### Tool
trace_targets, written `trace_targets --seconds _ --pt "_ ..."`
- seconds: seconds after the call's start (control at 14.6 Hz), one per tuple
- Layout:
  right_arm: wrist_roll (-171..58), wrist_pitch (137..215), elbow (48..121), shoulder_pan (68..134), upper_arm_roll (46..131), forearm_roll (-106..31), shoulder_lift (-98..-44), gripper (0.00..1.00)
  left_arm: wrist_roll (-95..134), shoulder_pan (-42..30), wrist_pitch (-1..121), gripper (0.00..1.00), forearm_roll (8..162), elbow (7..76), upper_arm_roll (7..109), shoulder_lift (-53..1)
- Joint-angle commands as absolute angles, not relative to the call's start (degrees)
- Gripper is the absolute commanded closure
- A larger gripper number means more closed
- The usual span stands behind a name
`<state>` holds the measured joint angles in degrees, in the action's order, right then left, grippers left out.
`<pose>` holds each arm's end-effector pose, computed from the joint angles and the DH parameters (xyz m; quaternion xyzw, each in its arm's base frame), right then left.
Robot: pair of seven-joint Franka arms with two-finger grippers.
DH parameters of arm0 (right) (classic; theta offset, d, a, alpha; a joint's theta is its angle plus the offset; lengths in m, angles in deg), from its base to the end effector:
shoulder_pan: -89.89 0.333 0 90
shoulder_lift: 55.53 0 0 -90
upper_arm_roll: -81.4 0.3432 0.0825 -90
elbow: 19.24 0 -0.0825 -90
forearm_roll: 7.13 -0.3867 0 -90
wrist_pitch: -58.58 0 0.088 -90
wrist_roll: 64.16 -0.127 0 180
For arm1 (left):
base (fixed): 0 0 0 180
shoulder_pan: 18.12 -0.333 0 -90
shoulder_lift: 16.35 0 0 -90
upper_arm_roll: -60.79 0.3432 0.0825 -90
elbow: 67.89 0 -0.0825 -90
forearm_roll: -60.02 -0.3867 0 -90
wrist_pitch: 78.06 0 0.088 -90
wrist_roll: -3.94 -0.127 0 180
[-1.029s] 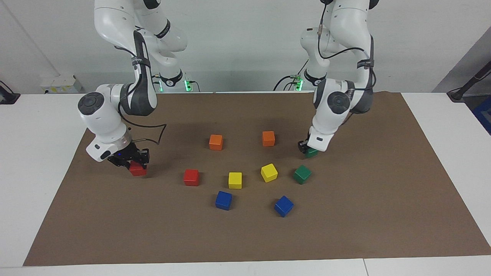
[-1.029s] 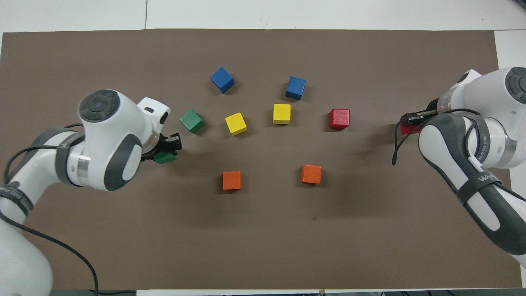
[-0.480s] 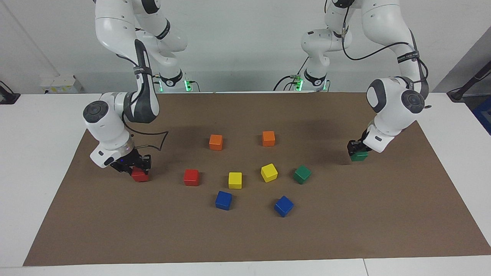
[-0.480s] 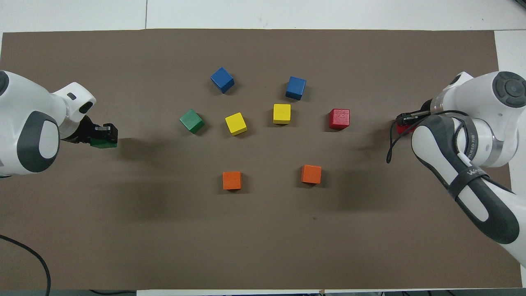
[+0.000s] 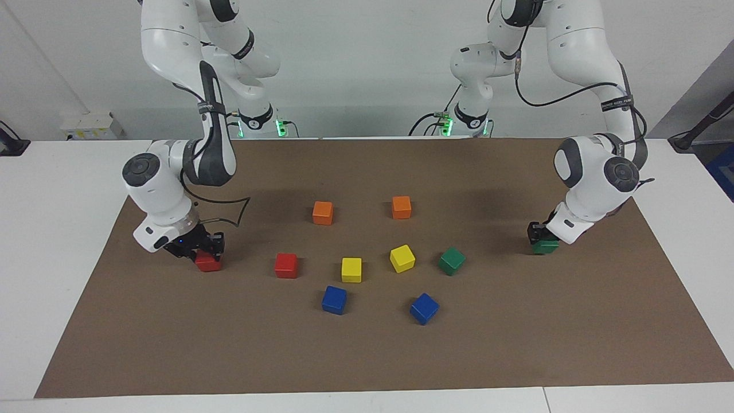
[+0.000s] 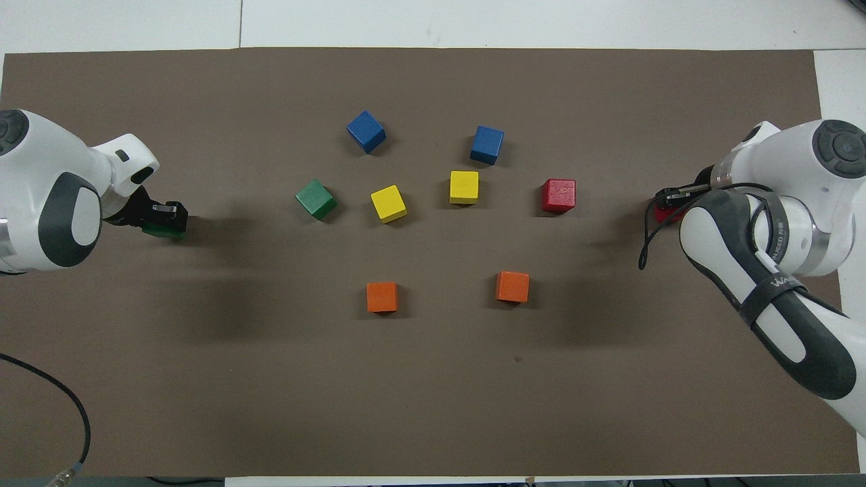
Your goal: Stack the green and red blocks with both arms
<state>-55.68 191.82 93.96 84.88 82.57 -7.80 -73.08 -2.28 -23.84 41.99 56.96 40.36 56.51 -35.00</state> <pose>0.6210 -0.0418 0.3224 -0.9991 -0.0360 -0.0224 0.0050 0.6186 0.0214 0.3295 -0.9967 0.0551 0.0597 0.0063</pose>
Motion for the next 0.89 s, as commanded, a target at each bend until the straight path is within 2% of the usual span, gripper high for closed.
trace_targets --seconds 0.0,0.55,0.62,0.69,0.75,0.82 --pt "-53.96 193.23 94.93 83.92 83.25 -8.28 -72.76 1.0 -2.83 -24.44 43.58 1.0 56.59 41.88 55.95 -34.72" --pt "-54.23 194.29 94.93 84.09 83.25 -8.28 -73.64 1.0 0.68 -24.44 43.85 1.0 56.68 43.29 55.95 -34.19" --pt "-54.23 194.2 94.93 84.09 83.25 -8.19 -73.55 0.93 1.56 -24.44 43.85 1.0 56.68 43.38 55.95 -34.19" --pt "-54.32 194.11 94.93 84.09 83.25 -8.28 -73.55 0.55 2.7 -24.36 43.94 0.99 56.68 43.47 55.95 -34.19" --pt "-54.49 193.68 94.85 84.09 83.25 -8.19 -73.55 0.01 3.14 -24.36 44.02 0.87 56.68 43.73 55.95 -34.19" --pt "-54.49 192.89 94.58 84.18 83.25 -8.19 -73.38 0.0 3.15 -24.36 44.11 0.75 56.68 43.82 55.95 -34.19"
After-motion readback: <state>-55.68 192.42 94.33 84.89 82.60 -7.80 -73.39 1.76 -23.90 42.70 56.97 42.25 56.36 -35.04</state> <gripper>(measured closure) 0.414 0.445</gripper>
